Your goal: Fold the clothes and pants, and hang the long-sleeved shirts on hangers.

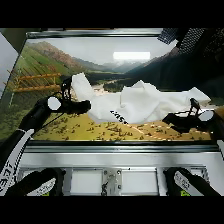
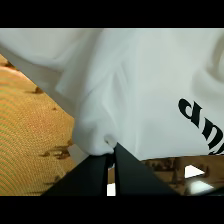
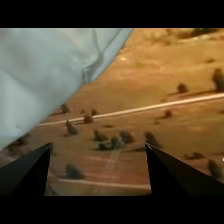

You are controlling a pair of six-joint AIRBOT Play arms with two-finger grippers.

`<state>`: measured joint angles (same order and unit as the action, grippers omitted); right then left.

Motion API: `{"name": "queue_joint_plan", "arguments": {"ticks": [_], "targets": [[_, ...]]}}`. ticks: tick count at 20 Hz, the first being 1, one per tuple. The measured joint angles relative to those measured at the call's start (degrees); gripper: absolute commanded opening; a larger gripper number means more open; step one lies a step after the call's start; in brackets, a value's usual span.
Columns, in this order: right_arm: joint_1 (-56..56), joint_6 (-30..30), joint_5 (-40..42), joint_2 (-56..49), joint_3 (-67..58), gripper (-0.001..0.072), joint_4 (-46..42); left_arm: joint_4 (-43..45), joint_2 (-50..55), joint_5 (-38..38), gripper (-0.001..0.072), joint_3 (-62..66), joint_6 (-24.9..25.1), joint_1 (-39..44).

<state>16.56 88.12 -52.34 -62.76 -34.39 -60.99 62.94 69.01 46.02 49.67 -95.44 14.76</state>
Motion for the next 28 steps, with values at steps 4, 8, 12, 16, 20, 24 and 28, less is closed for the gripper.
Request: {"name": "queue_joint_plan", "arguments": {"ticks": [4,8,12,16,20,24,28], "targets": [[-3.32,-7.02,7.76,-5.55,2.69,0.0300,13.38,0.00,0.33,0.00,0.0013,0.00,0.00,0.00],[-5.68,-11.47,12.15,-8.04,0.83,0.0018,19.02,0.00,-0.63,-0.07,0.0013,0.15,0.00,-0.13],[-5.55,-12.94,8.02,-6.01,-8.66,0.0017,14.14,0.00,-5.99,0.04,0.0012,3.82,0.00,-2.49],[-5.16,-12.50,-7.21,0.37,-25.24,0.0017,2.69,0.02,-15.32,6.14,0.0013,10.43,0.02,-3.72],[-5.03,-7.82,-23.34,8.22,-39.74,0.0017,-9.79,0.02,-26.29,14.19,0.0012,10.69,-3.93,0.55],[-5.14,-1.62,-34.64,11.39,-44.83,0.0017,-18.69,0.22,-34.29,19.61,0.0012,2.95,-14.82,7.50],[-8.00,1.79,-40.46,4.26,-46.12,0.0017,-22.27,0.50,-32.17,19.34,0.0012,-5.03,-20.90,13.40]]}}
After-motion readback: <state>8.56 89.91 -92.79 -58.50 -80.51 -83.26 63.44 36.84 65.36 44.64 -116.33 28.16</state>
